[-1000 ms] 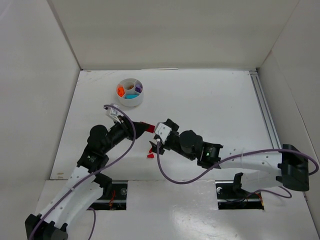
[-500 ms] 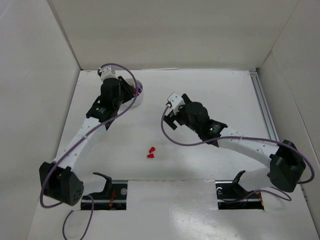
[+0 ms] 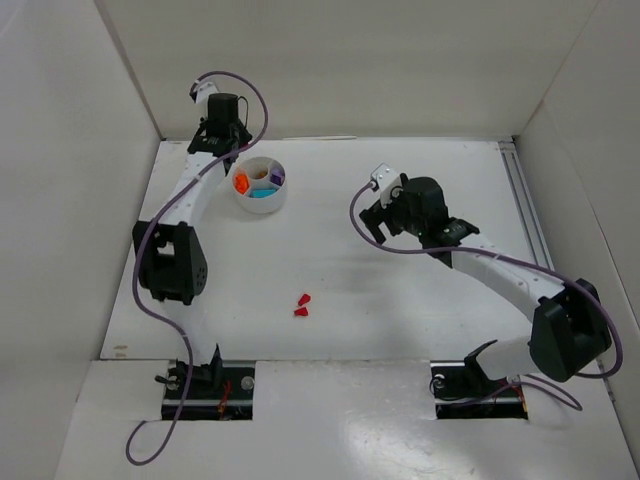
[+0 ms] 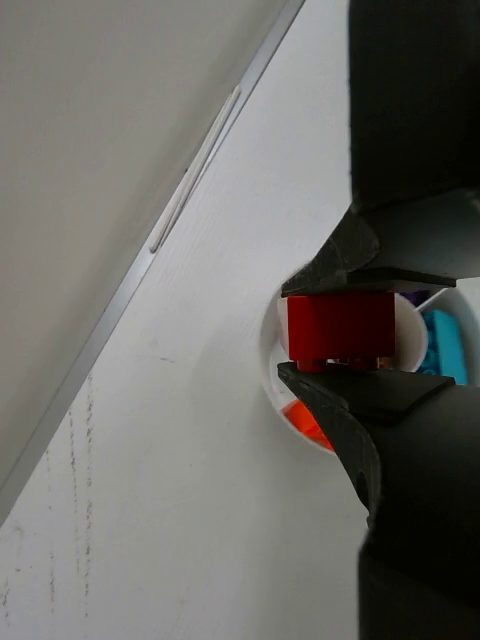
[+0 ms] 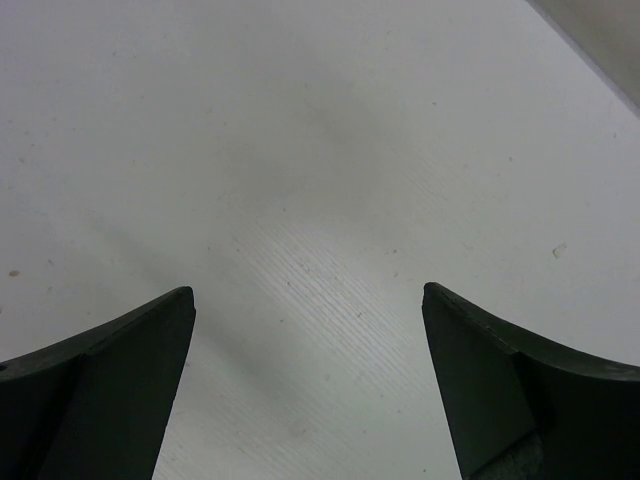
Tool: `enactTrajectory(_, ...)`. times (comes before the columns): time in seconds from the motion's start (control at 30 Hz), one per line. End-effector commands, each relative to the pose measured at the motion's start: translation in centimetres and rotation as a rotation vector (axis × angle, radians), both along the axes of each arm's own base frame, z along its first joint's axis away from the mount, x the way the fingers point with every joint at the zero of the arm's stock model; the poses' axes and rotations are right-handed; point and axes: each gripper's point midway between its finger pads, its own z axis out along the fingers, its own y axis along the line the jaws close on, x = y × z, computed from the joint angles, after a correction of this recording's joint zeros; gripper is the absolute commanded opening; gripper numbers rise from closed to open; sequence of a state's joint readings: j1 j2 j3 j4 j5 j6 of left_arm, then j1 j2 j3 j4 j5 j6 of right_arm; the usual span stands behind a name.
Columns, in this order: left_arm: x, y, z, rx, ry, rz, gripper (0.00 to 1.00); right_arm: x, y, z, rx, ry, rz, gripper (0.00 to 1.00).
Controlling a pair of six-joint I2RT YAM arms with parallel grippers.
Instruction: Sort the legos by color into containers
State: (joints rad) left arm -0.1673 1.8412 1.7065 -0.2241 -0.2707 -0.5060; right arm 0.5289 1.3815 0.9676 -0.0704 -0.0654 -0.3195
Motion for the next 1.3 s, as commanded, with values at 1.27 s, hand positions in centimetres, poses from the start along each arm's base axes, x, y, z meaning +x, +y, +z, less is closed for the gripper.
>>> enactTrajectory(1.27,2.4,2.5,-8.3,0.153,0.198,-0.043,0.02,3.2,-0.1,-0.7,0.009,0.03,0.022,1.0)
